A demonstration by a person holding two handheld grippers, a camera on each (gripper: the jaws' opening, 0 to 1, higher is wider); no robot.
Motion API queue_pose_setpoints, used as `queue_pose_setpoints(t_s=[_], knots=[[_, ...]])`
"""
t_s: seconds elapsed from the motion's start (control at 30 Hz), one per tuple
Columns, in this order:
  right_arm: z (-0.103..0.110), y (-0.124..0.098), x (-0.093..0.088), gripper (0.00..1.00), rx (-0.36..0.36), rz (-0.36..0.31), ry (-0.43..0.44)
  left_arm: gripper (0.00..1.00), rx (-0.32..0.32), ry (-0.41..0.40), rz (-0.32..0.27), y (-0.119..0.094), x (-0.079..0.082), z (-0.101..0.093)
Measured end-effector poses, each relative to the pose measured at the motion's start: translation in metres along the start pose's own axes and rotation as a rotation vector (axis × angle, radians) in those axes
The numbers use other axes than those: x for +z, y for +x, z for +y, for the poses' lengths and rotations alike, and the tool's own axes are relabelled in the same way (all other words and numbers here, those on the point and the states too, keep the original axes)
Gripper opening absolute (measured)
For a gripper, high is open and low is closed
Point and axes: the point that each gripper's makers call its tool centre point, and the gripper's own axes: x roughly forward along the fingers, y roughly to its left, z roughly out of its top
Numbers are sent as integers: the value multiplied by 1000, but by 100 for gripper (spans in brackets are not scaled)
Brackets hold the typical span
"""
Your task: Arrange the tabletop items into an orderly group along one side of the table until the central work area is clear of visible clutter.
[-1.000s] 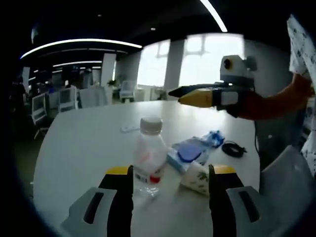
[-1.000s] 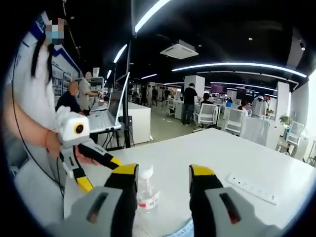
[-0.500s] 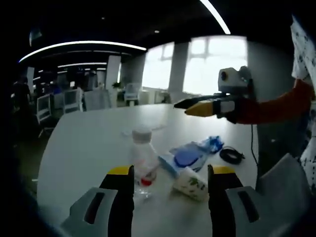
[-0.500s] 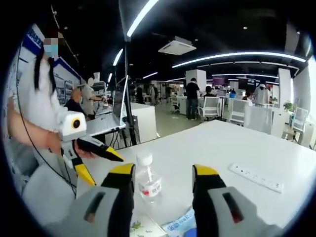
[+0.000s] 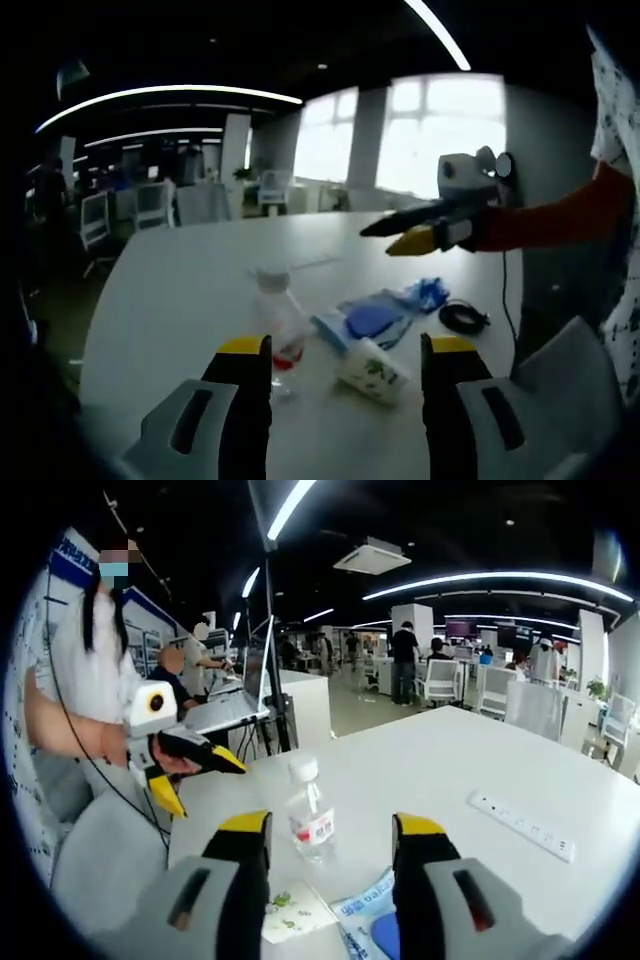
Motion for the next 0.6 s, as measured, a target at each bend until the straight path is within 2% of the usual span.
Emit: queue_pose_setpoints(t_s=[0.17,0.6], knots=[[1,-10,-2,46,14,10,-12,57,7,1,-1,-4,2,-5],[4,-19,-26,46,81,91,-15,56,35,-5,12,-15,1,-12]])
